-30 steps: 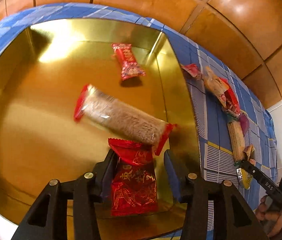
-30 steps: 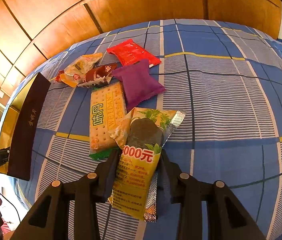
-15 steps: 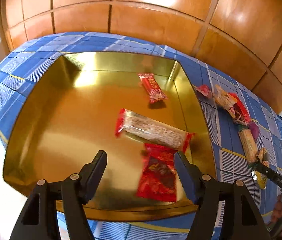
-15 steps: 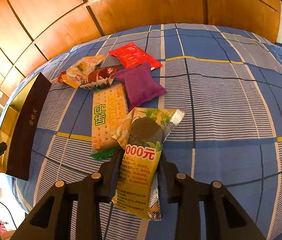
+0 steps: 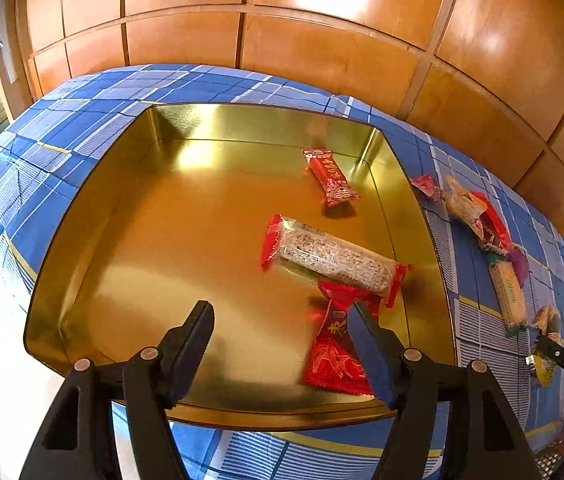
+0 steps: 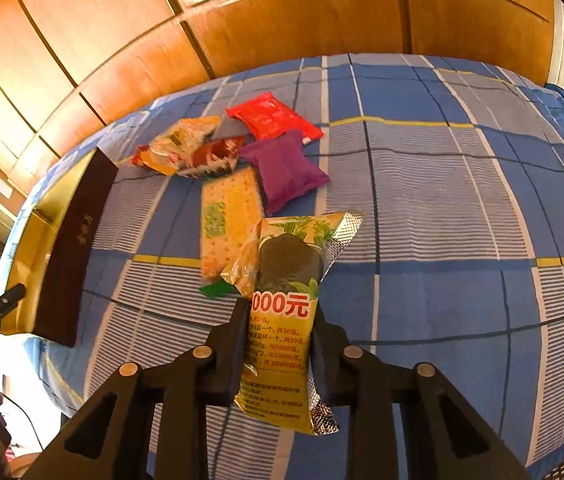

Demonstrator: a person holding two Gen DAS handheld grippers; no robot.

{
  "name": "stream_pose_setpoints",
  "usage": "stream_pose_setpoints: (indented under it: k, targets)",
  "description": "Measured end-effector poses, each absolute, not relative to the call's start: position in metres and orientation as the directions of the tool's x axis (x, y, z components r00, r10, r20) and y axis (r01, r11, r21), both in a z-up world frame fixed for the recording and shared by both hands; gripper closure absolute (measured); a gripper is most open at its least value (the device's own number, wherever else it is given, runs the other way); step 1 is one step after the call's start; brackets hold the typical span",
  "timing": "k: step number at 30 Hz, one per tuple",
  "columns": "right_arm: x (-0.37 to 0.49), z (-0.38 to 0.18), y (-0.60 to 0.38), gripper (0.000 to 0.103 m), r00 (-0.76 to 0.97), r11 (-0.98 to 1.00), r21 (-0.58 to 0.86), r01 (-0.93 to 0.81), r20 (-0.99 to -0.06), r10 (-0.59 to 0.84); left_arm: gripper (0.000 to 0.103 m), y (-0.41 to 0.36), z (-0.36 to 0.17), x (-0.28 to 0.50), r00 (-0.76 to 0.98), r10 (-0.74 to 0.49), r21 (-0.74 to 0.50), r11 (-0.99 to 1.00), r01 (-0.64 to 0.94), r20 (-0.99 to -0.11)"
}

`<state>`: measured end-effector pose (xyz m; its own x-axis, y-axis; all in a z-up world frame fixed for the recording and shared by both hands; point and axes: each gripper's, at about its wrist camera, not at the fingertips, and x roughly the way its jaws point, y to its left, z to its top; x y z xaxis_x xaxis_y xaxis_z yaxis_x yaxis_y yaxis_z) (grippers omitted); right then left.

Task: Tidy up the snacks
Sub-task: 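Carry the yellow printed bag into the tray and release with right tool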

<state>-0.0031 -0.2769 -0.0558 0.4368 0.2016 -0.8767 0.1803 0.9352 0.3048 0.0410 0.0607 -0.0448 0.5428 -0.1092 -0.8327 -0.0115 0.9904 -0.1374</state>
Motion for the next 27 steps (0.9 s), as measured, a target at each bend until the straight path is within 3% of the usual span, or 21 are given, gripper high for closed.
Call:
stream_pose_setpoints:
  k: [7, 18, 27]
  targets:
    - [0.02, -0.024, -0.24, 0.076, 0.467, 0.939, 0.342, 0.044, -0.838, 0.283, 0.033, 0.072, -0.043, 0.041, 0.559, -0.093, -0.142, 0.989, -0.045, -0.824]
    - [0.107, 0.027, -0.08, 0.076, 0.429, 0.87, 0.308, -0.386, -0.775, 0.464, 0.033, 0.094, -0.046, 0.038, 0.565, -0.075, -0.155, 0.983, -0.096, -0.822]
    - [0.158, -0.03, 0.01, 0.072, 0.314, 0.851, 0.164, -0.5, -0.881, 0.354, 0.033, 0.107, -0.054, 0.037, 0.549, -0.079, -0.174, 0.977, -0.123, -0.832]
